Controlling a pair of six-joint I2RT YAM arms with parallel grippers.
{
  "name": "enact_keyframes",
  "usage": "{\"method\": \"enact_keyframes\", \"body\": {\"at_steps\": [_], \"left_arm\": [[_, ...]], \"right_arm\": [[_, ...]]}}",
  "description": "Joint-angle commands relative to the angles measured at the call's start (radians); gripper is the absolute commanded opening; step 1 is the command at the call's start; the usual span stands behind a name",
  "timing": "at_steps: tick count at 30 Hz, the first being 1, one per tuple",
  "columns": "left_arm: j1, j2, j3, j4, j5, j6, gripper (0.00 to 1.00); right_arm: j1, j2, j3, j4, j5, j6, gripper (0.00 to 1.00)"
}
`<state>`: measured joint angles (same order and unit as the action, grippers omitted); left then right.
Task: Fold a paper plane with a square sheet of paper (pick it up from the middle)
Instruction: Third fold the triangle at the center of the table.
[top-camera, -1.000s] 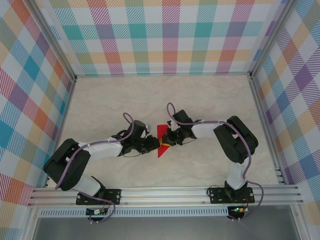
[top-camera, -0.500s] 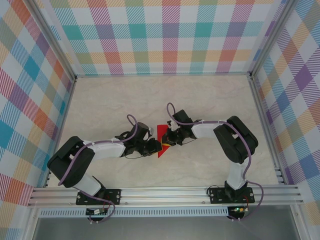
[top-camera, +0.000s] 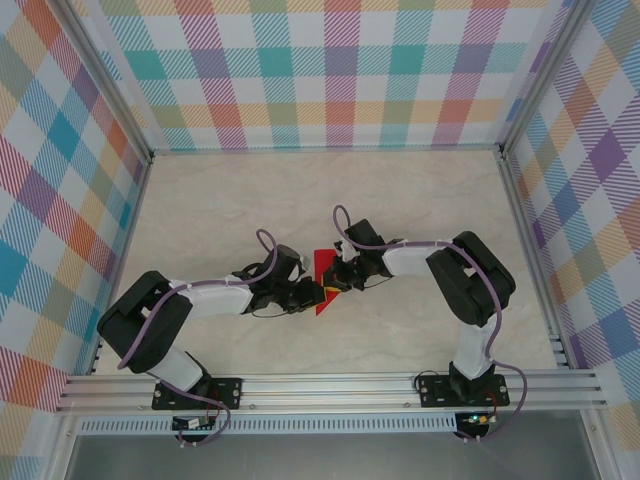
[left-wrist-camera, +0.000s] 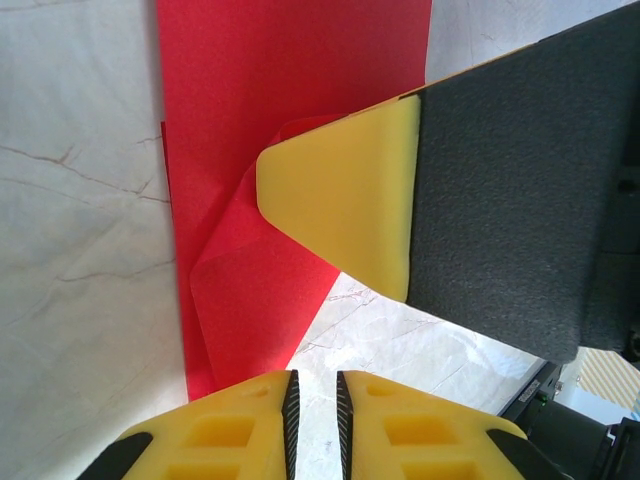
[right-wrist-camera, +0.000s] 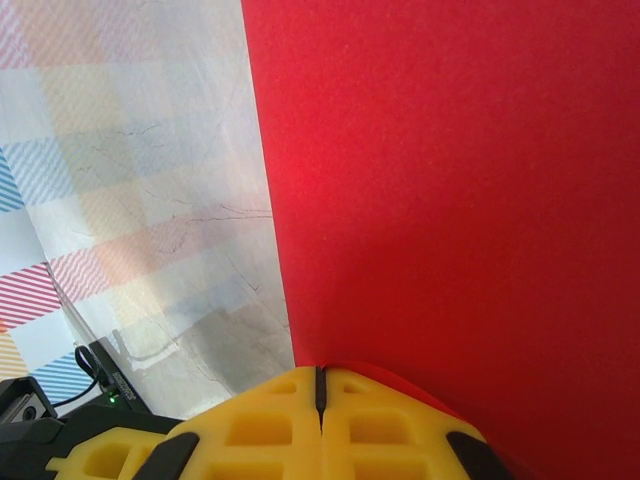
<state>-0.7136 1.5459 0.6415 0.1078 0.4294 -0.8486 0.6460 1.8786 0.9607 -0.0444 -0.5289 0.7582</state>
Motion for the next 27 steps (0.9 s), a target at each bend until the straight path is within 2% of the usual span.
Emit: {"method": "enact_keyframes", "body": {"at_steps": [1,27], "left_arm": [[-0.017,0.016,0.032,0.005,0.008,0.003,0.2],[-0.024,0.079,0.054,-0.075,-0.047,0.02,0.19]], "right_arm": [[0.006,0.01,0.021,0.017,0.017,0.012,0.0],[0.006,0.013,0.021,0.022,0.028,0.026,0.0]]}}
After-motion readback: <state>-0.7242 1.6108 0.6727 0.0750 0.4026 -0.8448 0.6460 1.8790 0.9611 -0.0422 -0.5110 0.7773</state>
